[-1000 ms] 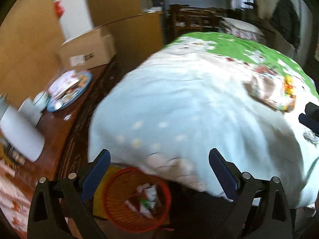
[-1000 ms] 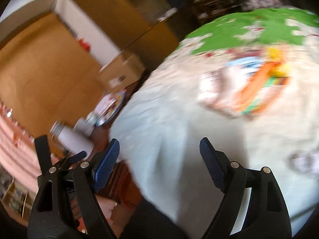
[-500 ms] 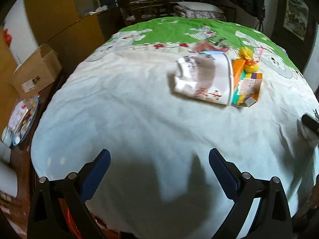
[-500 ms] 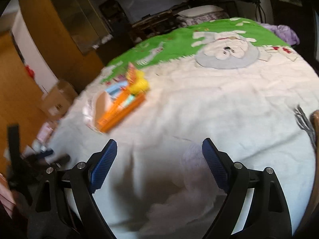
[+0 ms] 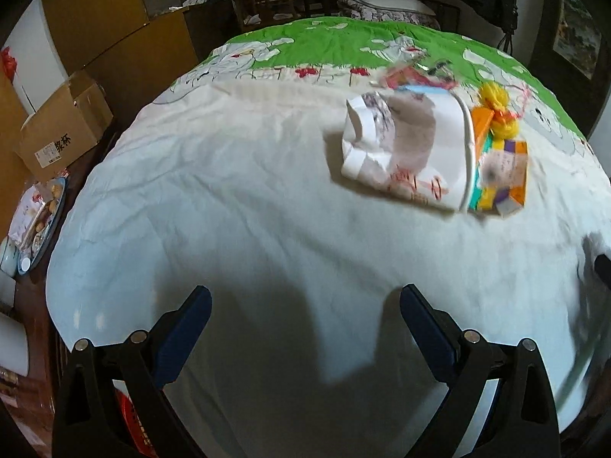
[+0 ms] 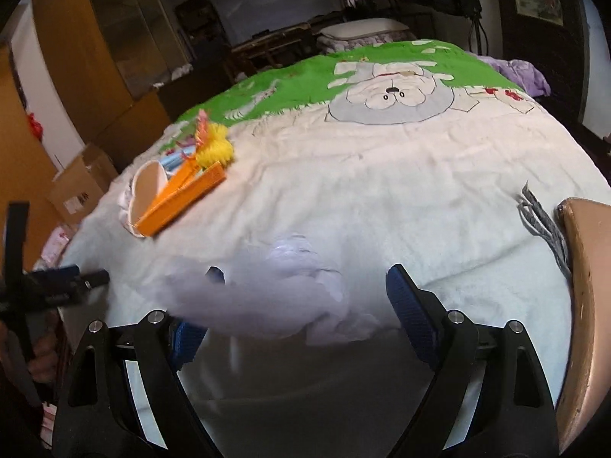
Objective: Collect trash
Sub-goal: 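Grasp the white paper cup with the left tool while the right tool grasps the white plastic bag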
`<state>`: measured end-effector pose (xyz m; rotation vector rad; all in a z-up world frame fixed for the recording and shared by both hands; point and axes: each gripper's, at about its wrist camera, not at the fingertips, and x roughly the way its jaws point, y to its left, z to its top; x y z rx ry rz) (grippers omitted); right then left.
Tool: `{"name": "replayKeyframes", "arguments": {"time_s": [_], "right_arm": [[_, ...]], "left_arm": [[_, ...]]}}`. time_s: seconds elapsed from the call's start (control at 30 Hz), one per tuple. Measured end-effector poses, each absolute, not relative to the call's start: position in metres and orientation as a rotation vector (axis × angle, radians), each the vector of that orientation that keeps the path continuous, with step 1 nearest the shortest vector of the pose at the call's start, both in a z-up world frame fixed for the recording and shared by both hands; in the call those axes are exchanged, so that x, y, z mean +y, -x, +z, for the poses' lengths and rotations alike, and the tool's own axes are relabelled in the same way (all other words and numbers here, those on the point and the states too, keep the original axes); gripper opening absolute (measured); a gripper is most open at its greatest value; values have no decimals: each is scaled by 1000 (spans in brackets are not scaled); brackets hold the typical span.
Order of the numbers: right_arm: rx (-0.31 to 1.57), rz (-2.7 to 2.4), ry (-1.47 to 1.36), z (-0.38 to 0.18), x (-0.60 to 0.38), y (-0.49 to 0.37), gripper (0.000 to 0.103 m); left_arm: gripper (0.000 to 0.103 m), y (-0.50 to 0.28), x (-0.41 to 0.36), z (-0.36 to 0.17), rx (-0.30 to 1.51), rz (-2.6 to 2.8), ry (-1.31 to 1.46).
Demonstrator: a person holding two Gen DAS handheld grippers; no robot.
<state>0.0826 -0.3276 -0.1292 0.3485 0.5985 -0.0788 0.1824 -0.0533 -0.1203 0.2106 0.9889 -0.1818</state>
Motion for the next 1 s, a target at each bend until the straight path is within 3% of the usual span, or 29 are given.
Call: {"name": "replayKeyframes", "arguments": {"time_s": [0.03, 0.13, 0.43, 0.67, 1.0], "right_arm": [[591, -59, -338, -126, -323, -86, 61], [582, -38, -323, -120, -315, -99, 51], [616, 33, -434, -124, -313, -133, 53], [627, 49, -485, -130, -320, -133, 53], [626, 72, -503, -131, -322, -134, 57]], "left_arm": [[97, -184, -53, -118, 982, -185, -204], [97, -196, -56, -109, 956, -212, -167], [97, -223, -91, -90, 898, -374, -147], [97, -231, -120, -105, 885, -343, -253], [97, -242, -44, -99, 895, -204, -207]]}}
